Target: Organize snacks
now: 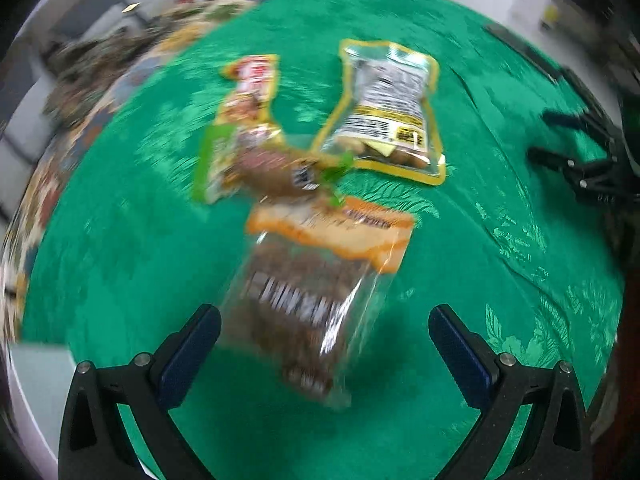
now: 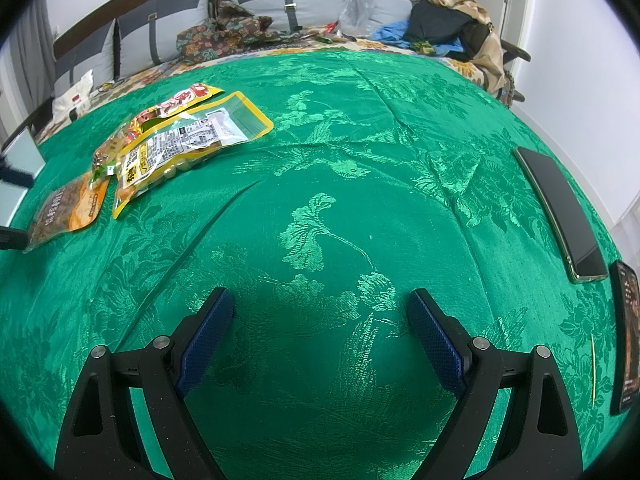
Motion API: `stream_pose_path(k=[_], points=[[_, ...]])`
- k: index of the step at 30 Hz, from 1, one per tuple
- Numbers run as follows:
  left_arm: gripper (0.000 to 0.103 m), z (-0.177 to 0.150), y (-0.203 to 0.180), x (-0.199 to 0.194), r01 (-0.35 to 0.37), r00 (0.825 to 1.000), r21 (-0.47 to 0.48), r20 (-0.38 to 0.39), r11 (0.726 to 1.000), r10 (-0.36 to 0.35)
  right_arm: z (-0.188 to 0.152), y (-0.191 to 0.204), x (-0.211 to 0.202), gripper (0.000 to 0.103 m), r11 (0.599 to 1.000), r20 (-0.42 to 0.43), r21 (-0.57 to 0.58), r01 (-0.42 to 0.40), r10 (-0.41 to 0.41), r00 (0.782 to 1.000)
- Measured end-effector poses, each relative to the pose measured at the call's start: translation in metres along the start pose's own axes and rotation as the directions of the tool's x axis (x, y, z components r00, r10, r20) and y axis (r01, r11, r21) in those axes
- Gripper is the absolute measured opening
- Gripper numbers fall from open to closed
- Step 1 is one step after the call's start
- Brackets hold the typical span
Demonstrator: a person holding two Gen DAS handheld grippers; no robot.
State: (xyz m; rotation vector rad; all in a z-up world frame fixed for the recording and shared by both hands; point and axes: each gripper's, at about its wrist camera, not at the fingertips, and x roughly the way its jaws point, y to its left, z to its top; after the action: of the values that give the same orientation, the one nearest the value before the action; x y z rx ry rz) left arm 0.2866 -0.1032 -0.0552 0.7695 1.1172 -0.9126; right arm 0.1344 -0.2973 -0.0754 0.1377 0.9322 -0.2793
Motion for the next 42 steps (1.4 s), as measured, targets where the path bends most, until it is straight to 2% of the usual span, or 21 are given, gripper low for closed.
stream_pose_path(k=[2, 6, 11, 12, 14, 15, 16, 18, 20, 21, 23, 25, 29, 31, 33, 34, 37, 39, 42], points=[[0.102, 0.010, 0.003, 0.012, 0.002, 1.000, 0.015, -0.021, 1.000, -0.002, 0.000, 0.000, 0.000, 0.092, 1.000, 0.000, 0.000, 0.000, 0.000, 1.000], [0.102, 0.017, 0.017, 0.036, 0.037, 0.998, -0.039, -0.057, 0.999, -0.039, 0.000, 0.000, 0.000, 0.092, 1.000, 0.000, 0.000, 0.000, 0.000, 1.000], [0.102, 0.014, 0.032, 0.035, 0.112, 0.994, -0.157, 0.021, 0.981, -0.110, 0.000, 0.000, 0.000, 0.092, 1.000, 0.000, 0.000, 0.000, 0.000, 1.000], [0.100, 0.012, 0.034, 0.034, 0.117, 0.993, -0.181, 0.033, 0.976, -0.113, 0.000, 0.000, 0.000, 0.092, 1.000, 0.000, 0.000, 0.000, 0.000, 1.000], [0.088, 0.007, 0.034, 0.027, 0.111, 0.993, -0.209, 0.068, 0.972, -0.099, 0.000, 0.000, 0.000, 0.092, 1.000, 0.000, 0.000, 0.000, 0.000, 1.000], [0.078, 0.003, 0.034, 0.024, 0.105, 0.993, -0.226, 0.084, 0.968, -0.088, 0.000, 0.000, 0.000, 0.092, 1.000, 0.000, 0.001, -0.001, 0.001, 1.000], [0.074, -0.007, 0.036, 0.018, 0.110, 0.991, -0.257, 0.099, 0.960, -0.087, 0.000, 0.000, 0.000, 0.092, 1.000, 0.000, 0.000, 0.000, 0.000, 1.000], [0.069, -0.028, 0.031, 0.009, 0.122, 0.988, -0.304, 0.129, 0.945, -0.086, 0.000, 0.000, 0.000, 0.092, 1.000, 0.000, 0.000, 0.000, 0.000, 1.000], [0.069, -0.053, 0.022, 0.002, 0.106, 0.988, -0.374, 0.148, 0.921, -0.053, 0.000, 0.000, 0.000, 0.092, 1.000, 0.000, 0.000, 0.000, 0.000, 1.000], [0.069, -0.066, 0.015, -0.001, 0.083, 0.988, -0.425, 0.152, 0.902, -0.019, 0.000, 0.000, 0.000, 0.092, 1.000, 0.000, 0.000, 0.000, 0.000, 1.000], [0.069, -0.103, 0.010, -0.014, 0.018, 0.988, -0.556, 0.139, 0.831, 0.072, 0.000, 0.000, 0.000, 0.092, 1.000, 0.000, 0.000, 0.000, 0.000, 1.000], [0.070, -0.137, 0.006, -0.022, -0.039, 0.981, -0.683, 0.112, 0.729, 0.157, 0.000, 0.001, 0.001, 0.092, 1.000, 0.000, 0.000, 0.000, 0.000, 1.000], [0.073, -0.180, 0.002, -0.028, -0.075, 0.960, -0.826, 0.091, 0.558, 0.264, 0.000, 0.001, 0.001, 0.092, 1.000, 0.000, 0.000, 0.000, 0.000, 1.000], [0.089, -0.188, 0.003, -0.025, -0.066, 0.954, -0.852, 0.100, 0.520, 0.284, 0.000, 0.001, 0.001, 0.092, 1.000, 0.000, 0.000, 0.000, 0.000, 1.000], [0.097, -0.191, 0.003, -0.021, -0.082, 0.945, -0.854, 0.097, 0.514, 0.312, 0.000, 0.001, 0.001, 0.092, 1.000, 0.000, 0.000, 0.000, 0.000, 1.000], [0.099, -0.190, 0.002, -0.019, -0.092, 0.940, -0.849, 0.099, 0.520, 0.327, 0.000, 0.001, 0.001, 0.092, 1.000, 0.000, 0.000, 0.000, 0.000, 1.000], [0.103, -0.185, 0.003, -0.010, -0.188, 0.914, -0.813, 0.060, 0.551, 0.400, 0.000, 0.001, 0.001, 0.092, 1.000, 0.000, 0.000, 0.000, 0.000, 1.000], [0.103, -0.186, 0.004, -0.009, -0.172, 0.908, -0.823, 0.081, 0.542, 0.410, 0.000, 0.001, 0.001, 0.092, 1.000, 0.000, -0.001, 0.000, 0.000, 1.000], [0.103, -0.182, 0.005, -0.007, -0.171, 0.899, -0.820, 0.096, 0.546, 0.427, 0.000, 0.001, 0.001, 0.092, 1.000, 0.000, -0.001, 0.000, 0.000, 1.000]])
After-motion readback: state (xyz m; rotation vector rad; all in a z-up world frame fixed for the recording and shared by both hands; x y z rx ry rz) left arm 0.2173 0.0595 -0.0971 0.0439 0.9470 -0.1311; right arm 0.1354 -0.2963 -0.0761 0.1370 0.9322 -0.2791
